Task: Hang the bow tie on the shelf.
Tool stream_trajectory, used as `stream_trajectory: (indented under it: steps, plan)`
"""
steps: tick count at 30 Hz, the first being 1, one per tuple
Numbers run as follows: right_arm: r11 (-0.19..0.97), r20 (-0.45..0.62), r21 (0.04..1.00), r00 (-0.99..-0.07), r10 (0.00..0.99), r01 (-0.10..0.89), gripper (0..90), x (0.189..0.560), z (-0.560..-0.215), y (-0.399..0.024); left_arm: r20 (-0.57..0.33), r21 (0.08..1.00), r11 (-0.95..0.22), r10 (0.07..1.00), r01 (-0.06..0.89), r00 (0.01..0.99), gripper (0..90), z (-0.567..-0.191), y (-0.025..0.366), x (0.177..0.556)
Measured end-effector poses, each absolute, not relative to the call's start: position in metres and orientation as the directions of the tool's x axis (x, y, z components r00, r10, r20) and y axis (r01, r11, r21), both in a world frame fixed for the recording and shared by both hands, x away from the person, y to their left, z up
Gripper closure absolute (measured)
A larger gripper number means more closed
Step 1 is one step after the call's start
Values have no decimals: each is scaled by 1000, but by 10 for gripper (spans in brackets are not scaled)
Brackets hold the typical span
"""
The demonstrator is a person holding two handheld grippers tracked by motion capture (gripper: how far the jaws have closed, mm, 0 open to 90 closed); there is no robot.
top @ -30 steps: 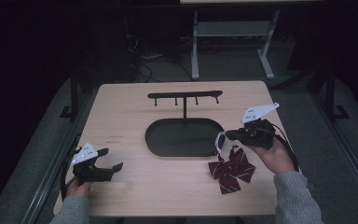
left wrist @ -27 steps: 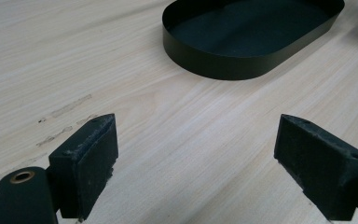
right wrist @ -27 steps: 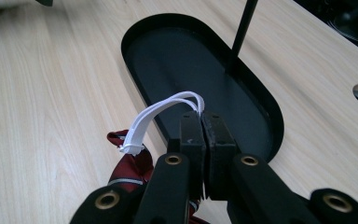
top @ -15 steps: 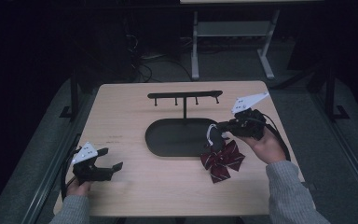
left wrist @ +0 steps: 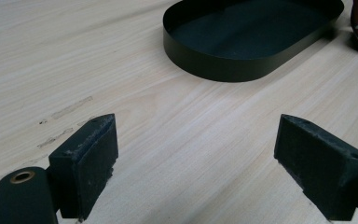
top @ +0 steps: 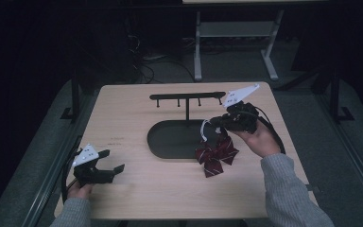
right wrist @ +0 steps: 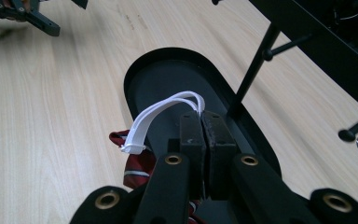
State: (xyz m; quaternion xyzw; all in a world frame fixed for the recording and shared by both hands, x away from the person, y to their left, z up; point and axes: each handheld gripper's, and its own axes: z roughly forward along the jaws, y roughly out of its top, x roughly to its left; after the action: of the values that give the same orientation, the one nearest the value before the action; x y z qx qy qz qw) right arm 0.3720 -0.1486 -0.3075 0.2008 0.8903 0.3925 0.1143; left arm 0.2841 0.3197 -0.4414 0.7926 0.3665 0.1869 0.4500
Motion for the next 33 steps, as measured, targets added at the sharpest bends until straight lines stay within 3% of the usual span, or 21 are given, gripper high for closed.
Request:
stream_trajectory:
  steps: [33]
  plan:
    - [616,-43,739,-893,447,273,876,402,-291,-131,-24,847,-341,742,408,670,130,-442,318,285]
